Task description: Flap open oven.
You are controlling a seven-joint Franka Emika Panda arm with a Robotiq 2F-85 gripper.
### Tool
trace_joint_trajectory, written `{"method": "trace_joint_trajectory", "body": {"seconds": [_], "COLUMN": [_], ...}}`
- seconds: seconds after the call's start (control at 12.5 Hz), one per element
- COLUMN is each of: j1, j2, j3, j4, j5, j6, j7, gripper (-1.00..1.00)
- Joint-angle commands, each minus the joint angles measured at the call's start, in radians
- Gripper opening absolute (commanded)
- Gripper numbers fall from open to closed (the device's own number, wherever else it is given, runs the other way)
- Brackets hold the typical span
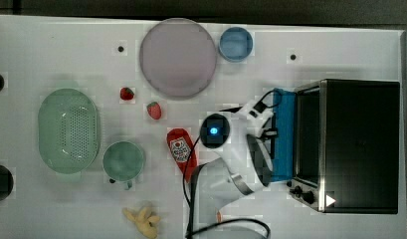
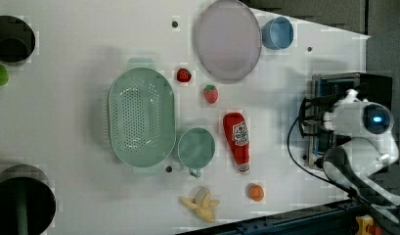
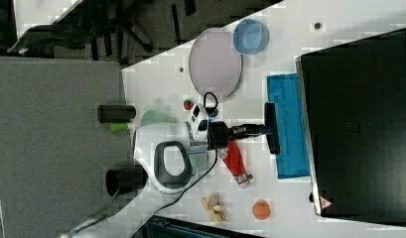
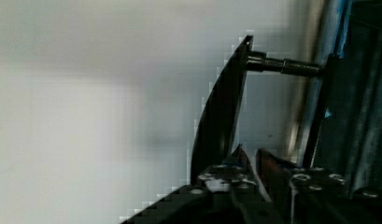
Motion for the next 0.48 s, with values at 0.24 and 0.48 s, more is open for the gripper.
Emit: {"method": "trace_joint_trajectory", "body": {"seconds": [0.24,0.48], "j1": [0.076,0.1], "j2": [0.136,0.204], "j3": [0.043,0.046], "j4": [0.057,0.091], "j5": [-0.137,-0.138], "j6": [-0.083,-0.07], "j7": [0.396,0.464], "gripper": [-0.65,-0.65]}}
